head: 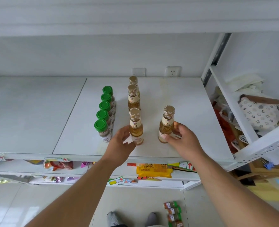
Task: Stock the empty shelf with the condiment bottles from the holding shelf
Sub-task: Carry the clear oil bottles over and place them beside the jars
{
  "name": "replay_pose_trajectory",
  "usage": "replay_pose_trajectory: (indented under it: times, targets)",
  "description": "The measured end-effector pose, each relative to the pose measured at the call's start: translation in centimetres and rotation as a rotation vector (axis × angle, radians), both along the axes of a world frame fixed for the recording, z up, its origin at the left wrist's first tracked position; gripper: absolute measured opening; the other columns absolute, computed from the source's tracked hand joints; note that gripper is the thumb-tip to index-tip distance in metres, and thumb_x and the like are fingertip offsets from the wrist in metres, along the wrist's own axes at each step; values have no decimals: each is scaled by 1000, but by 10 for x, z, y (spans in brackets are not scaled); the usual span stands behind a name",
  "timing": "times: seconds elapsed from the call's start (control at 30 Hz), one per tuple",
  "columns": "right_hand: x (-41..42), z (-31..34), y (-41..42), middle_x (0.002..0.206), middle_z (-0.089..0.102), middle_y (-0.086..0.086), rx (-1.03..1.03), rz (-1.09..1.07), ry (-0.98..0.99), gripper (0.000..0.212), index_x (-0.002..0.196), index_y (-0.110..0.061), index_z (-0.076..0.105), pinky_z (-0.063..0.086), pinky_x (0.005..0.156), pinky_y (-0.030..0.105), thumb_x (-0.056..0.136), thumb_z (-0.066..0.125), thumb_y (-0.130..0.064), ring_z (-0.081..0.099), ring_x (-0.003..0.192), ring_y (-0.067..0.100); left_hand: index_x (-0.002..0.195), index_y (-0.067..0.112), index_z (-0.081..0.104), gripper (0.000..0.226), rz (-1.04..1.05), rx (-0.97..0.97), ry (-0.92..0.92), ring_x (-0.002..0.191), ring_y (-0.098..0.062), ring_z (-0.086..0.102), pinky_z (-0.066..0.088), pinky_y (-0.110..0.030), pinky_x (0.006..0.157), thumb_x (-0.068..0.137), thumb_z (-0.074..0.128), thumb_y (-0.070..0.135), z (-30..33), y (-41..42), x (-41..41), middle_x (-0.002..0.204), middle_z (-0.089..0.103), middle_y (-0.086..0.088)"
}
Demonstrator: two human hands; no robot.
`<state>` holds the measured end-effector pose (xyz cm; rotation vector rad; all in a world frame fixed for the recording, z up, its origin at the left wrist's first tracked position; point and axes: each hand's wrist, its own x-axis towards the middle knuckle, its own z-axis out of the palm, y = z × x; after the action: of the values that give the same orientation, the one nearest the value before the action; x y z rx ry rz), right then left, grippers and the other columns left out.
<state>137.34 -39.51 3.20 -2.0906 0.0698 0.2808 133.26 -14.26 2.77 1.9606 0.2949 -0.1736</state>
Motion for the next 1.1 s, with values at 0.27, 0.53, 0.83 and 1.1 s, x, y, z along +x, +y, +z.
replay_pose_trajectory:
  times: [0.27,0.53,0.83,1.1]
  targets:
    - [-77,-12,17,101,72,-15,71,-148,-49,13,100,-43,60,56,88,30,98,62,-30,70,103,7,149,21,48,48,99,1,21,126,-9,58,42,-24,106,103,59,20,-16,6,-22,142,59,7]
    - [-46,-7,75,132,55,-12,98,60,101,45,150,-28,49,38,115,32,109,37,-42,50,138,16,144,21,54,37,172,-124,20,123,-16,60,46,-40,112,109,43,28,-16,0,-21,135,63,3]
    - [-31,-12,106,146,54,-10,208,17,162,46,157,-28,41,34,117,29,111,33,-36,46,137,11,144,36,55,50,43,-194,14,130,6,54,36,-26,117,106,42,5,-15,-9,-18,132,66,23]
    - [-5,-5,123,160,43,-3,211,-27,141,48,158,-28,38,28,113,24,111,34,-37,40,146,16,149,34,50,46,0,-147,-3,124,-1,54,35,-14,109,109,43,14,3,-1,11,137,62,17]
